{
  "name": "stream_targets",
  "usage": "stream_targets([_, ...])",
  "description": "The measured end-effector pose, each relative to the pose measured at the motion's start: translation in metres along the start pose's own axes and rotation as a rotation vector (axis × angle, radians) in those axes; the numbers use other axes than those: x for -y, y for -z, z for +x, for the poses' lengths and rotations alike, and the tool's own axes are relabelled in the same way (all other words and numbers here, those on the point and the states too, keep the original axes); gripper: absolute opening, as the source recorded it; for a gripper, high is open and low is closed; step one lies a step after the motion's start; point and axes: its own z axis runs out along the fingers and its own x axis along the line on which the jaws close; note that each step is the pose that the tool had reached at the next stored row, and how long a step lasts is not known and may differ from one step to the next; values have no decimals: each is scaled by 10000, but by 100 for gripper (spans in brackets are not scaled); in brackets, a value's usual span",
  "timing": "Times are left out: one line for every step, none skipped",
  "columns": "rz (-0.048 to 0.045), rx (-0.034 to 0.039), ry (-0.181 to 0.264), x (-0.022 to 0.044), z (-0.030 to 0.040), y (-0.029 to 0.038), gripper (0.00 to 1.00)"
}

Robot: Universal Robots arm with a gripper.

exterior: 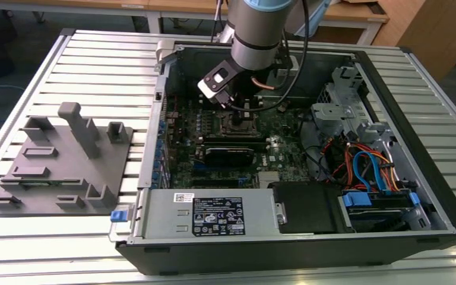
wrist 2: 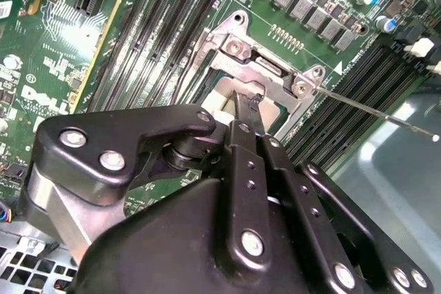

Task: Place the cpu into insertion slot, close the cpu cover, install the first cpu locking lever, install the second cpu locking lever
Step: 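Close the cpu cover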

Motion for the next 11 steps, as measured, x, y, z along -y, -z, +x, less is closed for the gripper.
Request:
stream_targets([0,0,0,-2,0,0,11])
stream_targets([0,1,-1,-2,0,0,11])
stream_targets([0,1,0,-4,0,0,11])
stream_targets([0,0,0,-6,0,0,11])
stream_targets([0,0,0,-6,0,0,11])
stream_targets([0,1,0,-6,0,0,11])
stream_targets([0,0,2,-11,0,0,11])
stream_targets([0,1,2,-19,0,1,11])
stream_targets([0,1,0,-24,-1,1,11])
stream_targets([0,0,1,-30,-1,1,11])
stream_targets([0,1,0,-36,-1,1,11])
